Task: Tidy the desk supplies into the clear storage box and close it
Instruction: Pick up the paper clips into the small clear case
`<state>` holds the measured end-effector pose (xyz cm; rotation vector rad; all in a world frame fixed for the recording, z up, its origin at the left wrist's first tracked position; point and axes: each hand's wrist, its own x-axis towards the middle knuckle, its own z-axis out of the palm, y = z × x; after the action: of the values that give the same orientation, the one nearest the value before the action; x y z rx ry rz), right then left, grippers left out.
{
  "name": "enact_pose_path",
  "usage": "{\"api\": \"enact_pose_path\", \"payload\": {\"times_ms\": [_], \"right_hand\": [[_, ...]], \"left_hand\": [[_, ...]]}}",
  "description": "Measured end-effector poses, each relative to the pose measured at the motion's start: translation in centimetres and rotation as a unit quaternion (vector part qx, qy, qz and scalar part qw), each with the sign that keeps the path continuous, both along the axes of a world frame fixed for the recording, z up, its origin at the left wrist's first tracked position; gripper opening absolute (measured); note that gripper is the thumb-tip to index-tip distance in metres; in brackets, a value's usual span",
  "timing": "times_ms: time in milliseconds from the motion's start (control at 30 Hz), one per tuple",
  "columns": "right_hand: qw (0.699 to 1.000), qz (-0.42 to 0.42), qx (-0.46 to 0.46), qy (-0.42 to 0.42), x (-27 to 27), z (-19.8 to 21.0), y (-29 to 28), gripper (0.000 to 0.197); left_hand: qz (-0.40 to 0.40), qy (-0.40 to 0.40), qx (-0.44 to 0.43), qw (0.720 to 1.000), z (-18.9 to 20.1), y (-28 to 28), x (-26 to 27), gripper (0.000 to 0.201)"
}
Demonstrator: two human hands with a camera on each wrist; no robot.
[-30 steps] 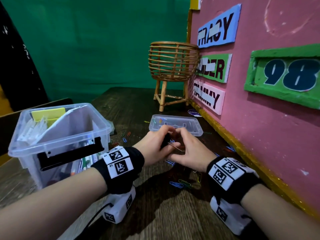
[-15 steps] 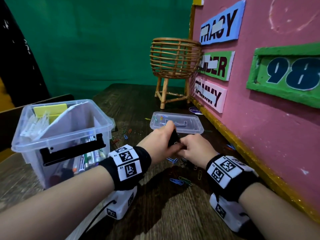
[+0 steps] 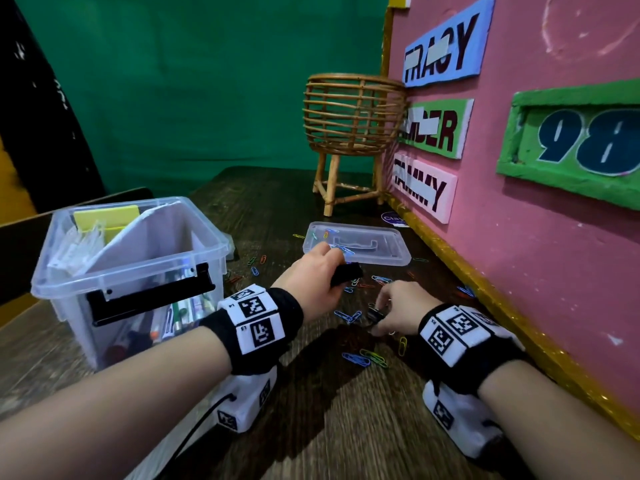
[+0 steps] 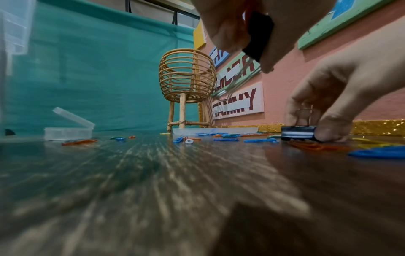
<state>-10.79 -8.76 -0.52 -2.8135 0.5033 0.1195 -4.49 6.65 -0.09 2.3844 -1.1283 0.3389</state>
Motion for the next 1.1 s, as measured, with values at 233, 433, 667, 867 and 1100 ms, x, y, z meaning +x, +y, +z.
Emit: {"api": "enact_pose_path", "payload": {"times_ms": [233,433,667,867,1100], "right_hand": [[0.993,0.020,0.020,-0.118,0.3,-0.3,0.2,0.007],[0.960,0.026,0.058,-0.273,0.3,0.0,0.5,0.012],[0.940,0.110,0.083,-0.311,-0.3,0.4,1.3,0.016],[0.915,0.089,0.128,-0.371,-0.4,0.7,1.5,0.016],[0.887,0.050,0.183,-0.421,-0.2,0.9,1.1,0.020]], "left_hand": [[-0.002,0.015,-0.056,0.998,0.0,0.1,-0.2,0.021],[0.042,0.095,-0.082,0.991,0.0,-0.2,0.1,0.027],[0.048,0.066,-0.090,0.993,0.0,-0.2,0.1,0.044],[0.004,0.060,-0.089,0.994,-0.3,0.2,0.6,0.016],[-0.109,-0.025,-0.109,0.988,-0.3,0.7,0.8,0.018]]}}
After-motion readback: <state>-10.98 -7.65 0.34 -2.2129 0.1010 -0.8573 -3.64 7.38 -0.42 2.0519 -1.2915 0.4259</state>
